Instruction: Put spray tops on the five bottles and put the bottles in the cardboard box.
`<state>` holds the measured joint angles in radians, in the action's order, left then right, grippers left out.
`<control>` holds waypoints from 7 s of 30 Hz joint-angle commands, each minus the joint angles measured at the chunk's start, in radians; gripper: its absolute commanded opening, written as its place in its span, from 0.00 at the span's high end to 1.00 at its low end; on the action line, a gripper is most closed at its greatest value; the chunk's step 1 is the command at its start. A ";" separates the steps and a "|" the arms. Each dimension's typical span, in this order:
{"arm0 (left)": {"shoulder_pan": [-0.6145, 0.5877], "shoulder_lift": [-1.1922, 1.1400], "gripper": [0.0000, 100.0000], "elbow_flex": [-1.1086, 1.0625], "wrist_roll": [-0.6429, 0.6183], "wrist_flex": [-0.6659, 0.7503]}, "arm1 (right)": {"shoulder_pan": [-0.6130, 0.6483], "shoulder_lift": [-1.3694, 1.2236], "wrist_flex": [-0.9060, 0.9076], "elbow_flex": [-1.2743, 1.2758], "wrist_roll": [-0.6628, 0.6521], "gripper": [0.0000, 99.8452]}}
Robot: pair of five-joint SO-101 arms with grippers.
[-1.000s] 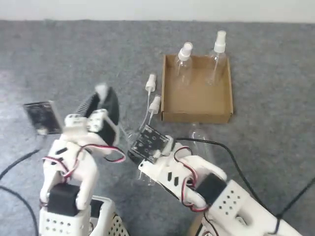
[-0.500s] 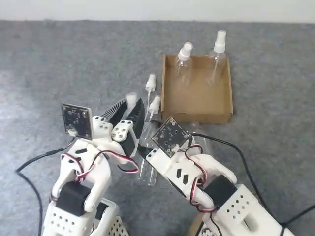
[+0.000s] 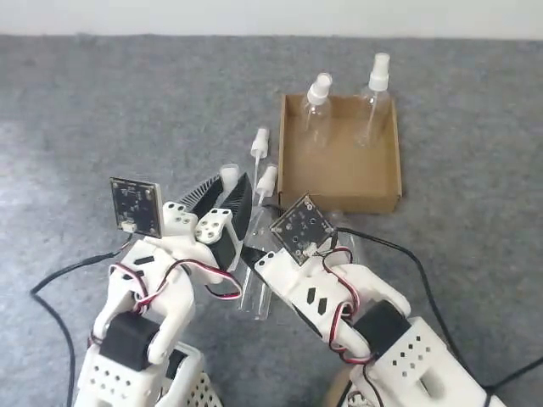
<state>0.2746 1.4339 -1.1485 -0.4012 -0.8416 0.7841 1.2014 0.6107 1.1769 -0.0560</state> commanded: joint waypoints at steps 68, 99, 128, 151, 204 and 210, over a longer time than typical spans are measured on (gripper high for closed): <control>-0.071 0.091 0.84 -0.036 0.172 0.014 | -0.308 -0.119 -0.048 -0.402 0.011 0.99; 0.129 0.092 0.70 -0.125 0.292 0.038 | -0.088 -0.438 0.077 -0.666 0.017 0.99; 0.046 0.091 0.70 -0.140 0.296 0.089 | -0.605 -0.547 0.282 -0.838 -0.072 0.99; 0.043 0.083 0.70 -0.170 0.298 0.140 | -0.704 -1.171 -0.180 -0.847 -0.008 0.99; 0.041 0.084 0.70 -0.170 0.298 0.140 | -0.716 -1.307 -0.466 -0.727 0.000 0.99; 0.040 0.084 0.70 -0.170 0.298 0.141 | -0.716 -1.307 -0.466 -0.727 0.000 0.99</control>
<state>0.3207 1.5228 -1.3249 -0.1112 -0.7296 0.0706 -0.1089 0.1534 0.4895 -0.0621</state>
